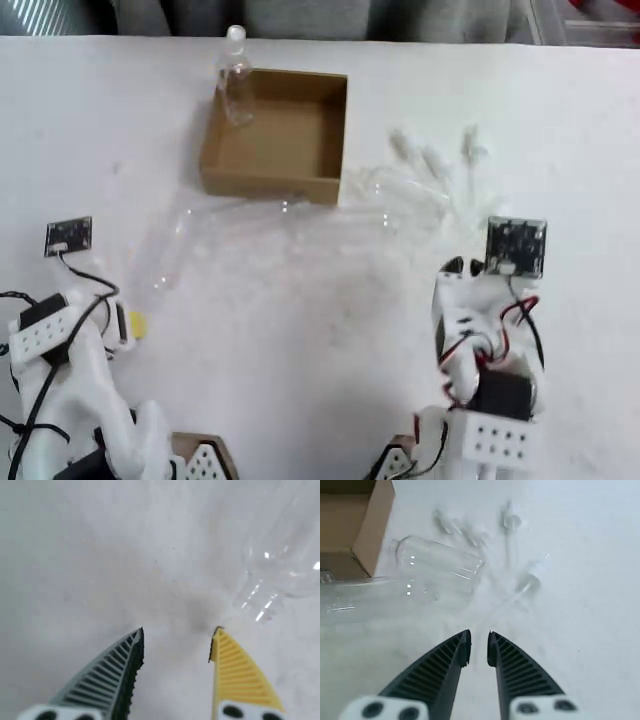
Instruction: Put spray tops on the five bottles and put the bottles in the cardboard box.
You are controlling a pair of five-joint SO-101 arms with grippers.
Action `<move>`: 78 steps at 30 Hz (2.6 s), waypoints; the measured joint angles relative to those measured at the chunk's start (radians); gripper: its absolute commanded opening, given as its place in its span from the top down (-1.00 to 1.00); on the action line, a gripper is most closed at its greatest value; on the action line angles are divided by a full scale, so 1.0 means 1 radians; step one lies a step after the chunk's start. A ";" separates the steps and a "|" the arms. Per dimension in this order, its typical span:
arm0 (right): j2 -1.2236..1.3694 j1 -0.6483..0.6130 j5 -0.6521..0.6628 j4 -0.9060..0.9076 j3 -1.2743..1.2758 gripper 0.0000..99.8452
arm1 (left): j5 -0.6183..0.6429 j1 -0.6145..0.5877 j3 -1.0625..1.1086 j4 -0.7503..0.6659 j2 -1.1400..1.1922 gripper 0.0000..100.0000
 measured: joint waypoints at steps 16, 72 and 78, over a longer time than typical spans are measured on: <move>0.895 0.158 0.000 0.146 -0.703 0.89 | 0.002 0.000 0.000 -0.017 0.000 0.55; 2.246 0.137 -0.091 0.416 -1.906 0.68 | 0.002 0.000 0.000 -0.017 0.000 0.55; 2.262 0.152 -0.091 0.416 -1.953 0.98 | 0.002 0.000 0.000 -0.017 0.000 0.55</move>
